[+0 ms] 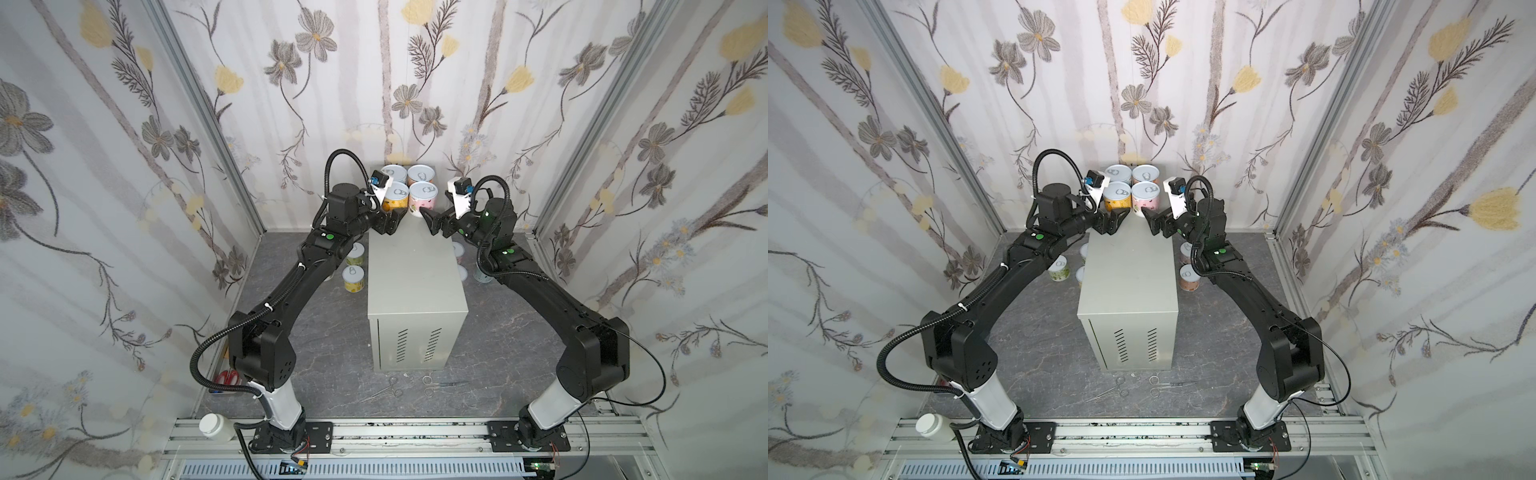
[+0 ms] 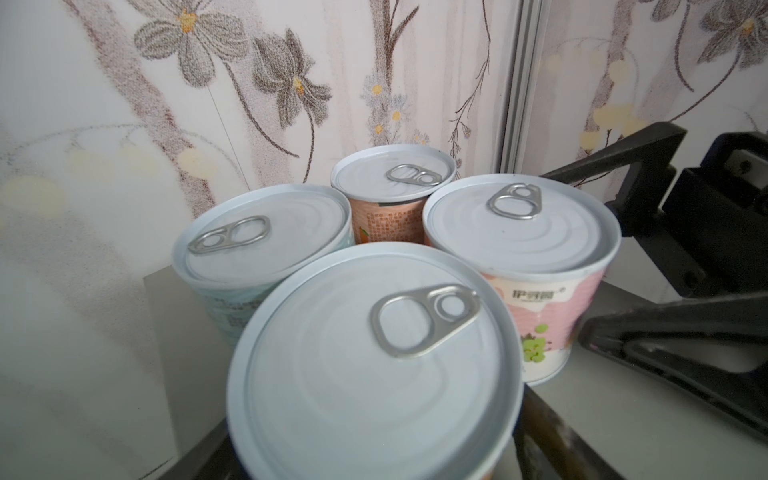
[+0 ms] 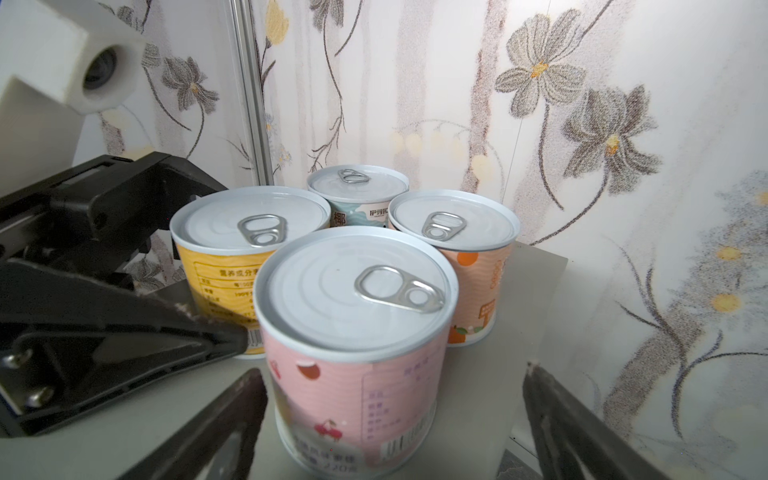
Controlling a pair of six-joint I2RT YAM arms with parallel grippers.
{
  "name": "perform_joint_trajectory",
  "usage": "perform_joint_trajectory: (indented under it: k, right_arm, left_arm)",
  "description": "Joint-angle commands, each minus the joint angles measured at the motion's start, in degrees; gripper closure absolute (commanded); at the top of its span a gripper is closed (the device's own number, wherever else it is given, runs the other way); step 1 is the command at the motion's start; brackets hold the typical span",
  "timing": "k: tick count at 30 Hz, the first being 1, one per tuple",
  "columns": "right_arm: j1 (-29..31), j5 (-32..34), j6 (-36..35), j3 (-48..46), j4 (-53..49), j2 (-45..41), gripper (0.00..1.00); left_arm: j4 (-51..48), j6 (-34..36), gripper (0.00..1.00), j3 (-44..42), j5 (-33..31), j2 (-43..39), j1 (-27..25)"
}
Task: Place and organize the canned foods onto the counter
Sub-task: 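Set the yellow can beside the pink can while the right gripper holds nearby, then open the left gripper and draw back while the right gripper moves toward the floor cans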
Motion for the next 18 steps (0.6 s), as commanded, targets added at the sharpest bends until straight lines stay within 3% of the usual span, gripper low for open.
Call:
perform_joint_trajectory:
  k: [1, 7, 13, 18]
  right_arm:
    - [0.1, -0.5, -1.1, 0.2, -0.6, -0.8, 0.02]
    - [0.0, -1.6, -1.1, -0.6, -1.3, -2.6, 0.00]
    - [0.0, -0.6, -1.3, -4.6, -2.9, -11.0, 0.00]
    - [-0.8, 5.4, -0.1, -9.9, -4.8, -18.2, 0.00]
  left_arm:
    - [0.4, 0.9, 0.10, -0.5, -0.5, -1.1, 0.0]
    - [0.5, 1.0, 0.04, -1.1, -0.6, -2.8, 0.0]
    - [1.5, 1.7, 0.02, -4.1, -1.2, -6.8, 0.0]
    - [1.8, 1.7, 0.01, -7.0, -1.3, -10.9, 0.0]
